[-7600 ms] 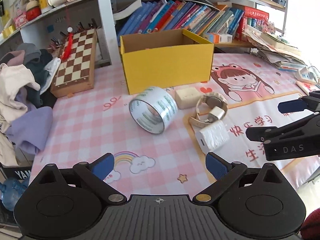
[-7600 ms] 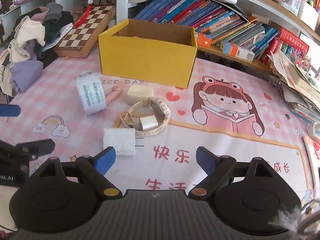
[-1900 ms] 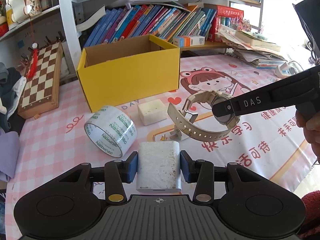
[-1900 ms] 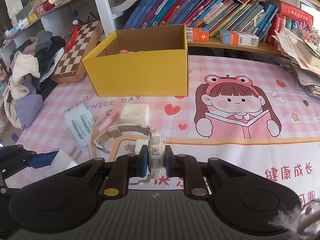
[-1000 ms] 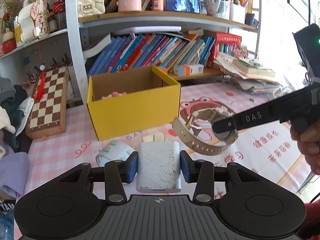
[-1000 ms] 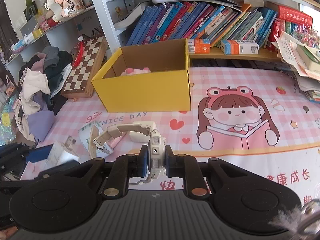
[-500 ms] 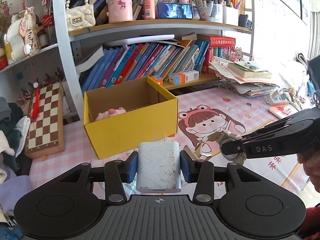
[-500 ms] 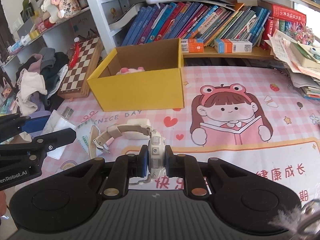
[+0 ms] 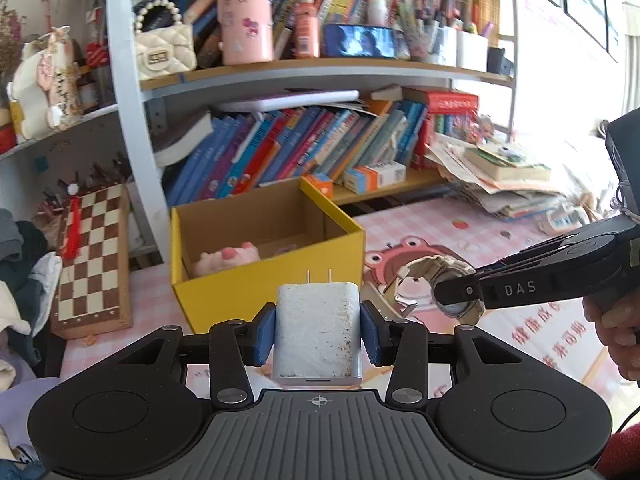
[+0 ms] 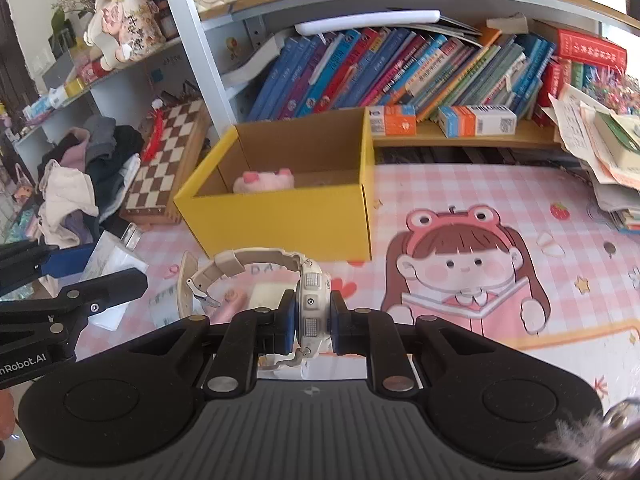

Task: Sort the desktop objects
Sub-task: 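Lift the charger with the left tool while the right tool lifts the watch toward the box, then lower the charger and watch into the yellow box and open both tools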

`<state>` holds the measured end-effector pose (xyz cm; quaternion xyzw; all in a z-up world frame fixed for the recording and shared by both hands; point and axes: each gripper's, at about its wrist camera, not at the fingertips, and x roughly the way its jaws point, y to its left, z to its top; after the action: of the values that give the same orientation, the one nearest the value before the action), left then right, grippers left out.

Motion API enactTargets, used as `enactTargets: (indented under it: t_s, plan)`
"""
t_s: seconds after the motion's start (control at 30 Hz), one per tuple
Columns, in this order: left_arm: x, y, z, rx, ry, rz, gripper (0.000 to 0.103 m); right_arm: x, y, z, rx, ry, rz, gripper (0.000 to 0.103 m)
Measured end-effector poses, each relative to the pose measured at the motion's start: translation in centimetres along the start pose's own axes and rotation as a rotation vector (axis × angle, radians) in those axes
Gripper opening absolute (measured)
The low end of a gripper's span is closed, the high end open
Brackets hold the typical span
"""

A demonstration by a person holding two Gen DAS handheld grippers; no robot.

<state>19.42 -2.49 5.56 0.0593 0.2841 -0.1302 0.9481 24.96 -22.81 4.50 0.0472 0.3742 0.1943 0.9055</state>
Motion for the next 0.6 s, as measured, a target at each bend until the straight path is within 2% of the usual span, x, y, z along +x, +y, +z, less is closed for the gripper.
enactTargets:
  t_s: [0.37, 0.6]
  plan:
    - [1.4, 0.9, 1.7, -0.001, -0.016, 0.079, 0.042, 1.0, -0.6, 4.0, -0.105, -0.012, 0.046, 0.016]
    - [2.0, 1.2, 2.8, 0.041, -0.022, 0.122, 0.042, 2.7, -1.2, 6.8, -0.159, -0.001, 0.084, 0.016]
